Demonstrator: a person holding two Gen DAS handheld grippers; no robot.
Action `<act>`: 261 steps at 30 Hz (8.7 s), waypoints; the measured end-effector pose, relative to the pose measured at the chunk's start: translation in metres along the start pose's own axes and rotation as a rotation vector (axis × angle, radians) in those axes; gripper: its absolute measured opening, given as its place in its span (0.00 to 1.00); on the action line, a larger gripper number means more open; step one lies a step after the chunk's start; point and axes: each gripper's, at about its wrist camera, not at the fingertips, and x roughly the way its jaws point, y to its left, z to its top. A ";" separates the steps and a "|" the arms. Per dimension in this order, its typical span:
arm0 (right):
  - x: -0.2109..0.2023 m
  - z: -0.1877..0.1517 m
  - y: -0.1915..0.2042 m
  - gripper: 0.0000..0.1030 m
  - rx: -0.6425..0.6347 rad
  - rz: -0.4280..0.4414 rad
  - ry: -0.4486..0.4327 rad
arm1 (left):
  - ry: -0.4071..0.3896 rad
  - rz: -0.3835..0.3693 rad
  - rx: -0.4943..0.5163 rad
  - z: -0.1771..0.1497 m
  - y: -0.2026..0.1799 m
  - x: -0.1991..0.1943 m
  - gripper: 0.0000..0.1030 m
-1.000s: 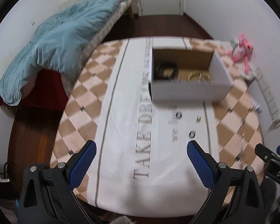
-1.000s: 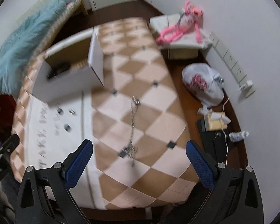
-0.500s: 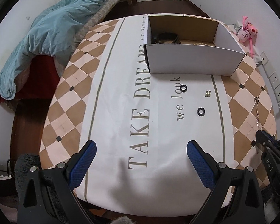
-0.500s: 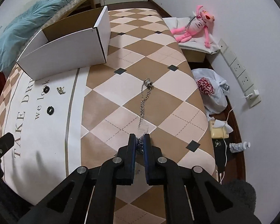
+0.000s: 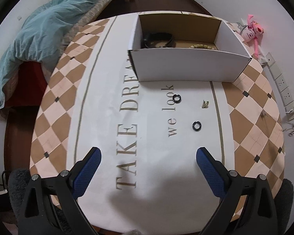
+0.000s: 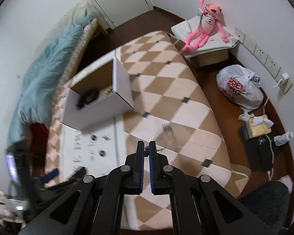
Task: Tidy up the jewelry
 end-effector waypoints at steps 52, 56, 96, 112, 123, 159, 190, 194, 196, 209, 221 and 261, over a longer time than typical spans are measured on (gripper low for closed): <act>-0.049 0.125 0.111 0.04 -0.233 0.114 -0.124 | -0.169 -0.291 0.043 0.114 0.010 -0.076 0.10; -0.015 0.146 0.128 0.04 -0.267 0.088 -0.067 | -0.120 -0.296 0.025 0.137 0.019 -0.053 0.10; 0.102 0.135 0.123 0.96 -0.406 -0.317 0.092 | -0.135 -0.070 -0.022 0.155 0.042 -0.017 0.94; 0.050 0.065 0.120 0.96 -0.367 -0.261 0.010 | -0.191 -0.038 -0.051 0.079 0.054 -0.051 0.94; 0.113 -0.003 0.102 0.71 -0.320 -0.173 0.110 | -0.031 0.035 -0.078 0.029 0.072 0.024 0.94; 0.091 0.013 0.039 0.09 -0.161 -0.167 0.015 | -0.061 -0.137 0.093 0.055 -0.019 0.041 0.17; 0.112 0.141 0.111 0.10 -0.204 0.031 0.149 | -0.039 -0.204 0.017 0.165 0.026 -0.007 0.16; 0.120 0.148 0.104 0.29 -0.191 0.015 0.172 | -0.059 -0.152 0.011 0.169 0.030 -0.008 0.55; 0.117 0.150 0.101 0.40 -0.191 0.011 0.162 | -0.081 -0.142 -0.001 0.170 0.034 -0.012 0.69; 0.097 0.142 0.103 0.97 -0.291 -0.225 0.068 | -0.111 -0.077 -0.043 0.159 0.045 -0.010 0.97; 0.075 0.104 0.100 0.98 -0.324 -0.346 0.033 | -0.137 -0.068 -0.050 0.124 0.045 -0.032 0.99; -0.206 0.028 0.168 1.00 -0.373 -0.235 -0.293 | -0.402 -0.080 -0.081 0.026 0.072 -0.266 0.99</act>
